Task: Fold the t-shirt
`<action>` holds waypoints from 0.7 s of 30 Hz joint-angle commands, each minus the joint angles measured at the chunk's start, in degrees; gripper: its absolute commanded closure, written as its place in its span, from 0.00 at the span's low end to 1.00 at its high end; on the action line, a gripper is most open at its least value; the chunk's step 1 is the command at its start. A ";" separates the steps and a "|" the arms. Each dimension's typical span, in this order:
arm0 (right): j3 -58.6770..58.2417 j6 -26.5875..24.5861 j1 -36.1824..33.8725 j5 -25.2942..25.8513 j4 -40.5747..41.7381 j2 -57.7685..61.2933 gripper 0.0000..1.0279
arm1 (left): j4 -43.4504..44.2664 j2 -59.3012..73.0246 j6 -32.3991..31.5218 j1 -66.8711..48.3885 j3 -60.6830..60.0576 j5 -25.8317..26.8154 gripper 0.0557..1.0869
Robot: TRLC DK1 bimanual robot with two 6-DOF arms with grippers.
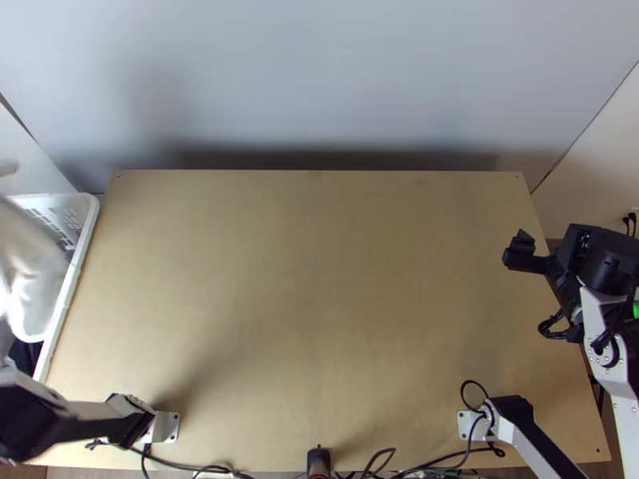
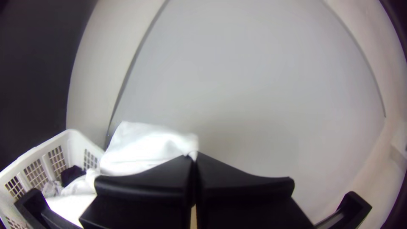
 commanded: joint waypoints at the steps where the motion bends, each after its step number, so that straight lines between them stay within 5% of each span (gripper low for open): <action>1: -1.27 -0.06 0.49 0.04 0.62 -1.12 0.05 | 4.64 -15.86 -7.79 -8.43 -4.71 4.22 0.96; 13: -7.16 -0.06 0.57 -0.05 2.90 -4.46 0.05 | 43.22 -33.88 -52.00 -23.11 -14.73 3.69 0.97; 17: -8.21 -0.06 0.66 -0.05 3.17 -5.16 0.05 | 43.66 -35.02 -56.30 -31.19 -16.40 2.55 0.97; 21: -8.21 -0.14 0.75 -0.05 3.25 -5.16 0.05 | 43.22 -33.08 -52.61 -45.87 -19.30 -3.25 0.97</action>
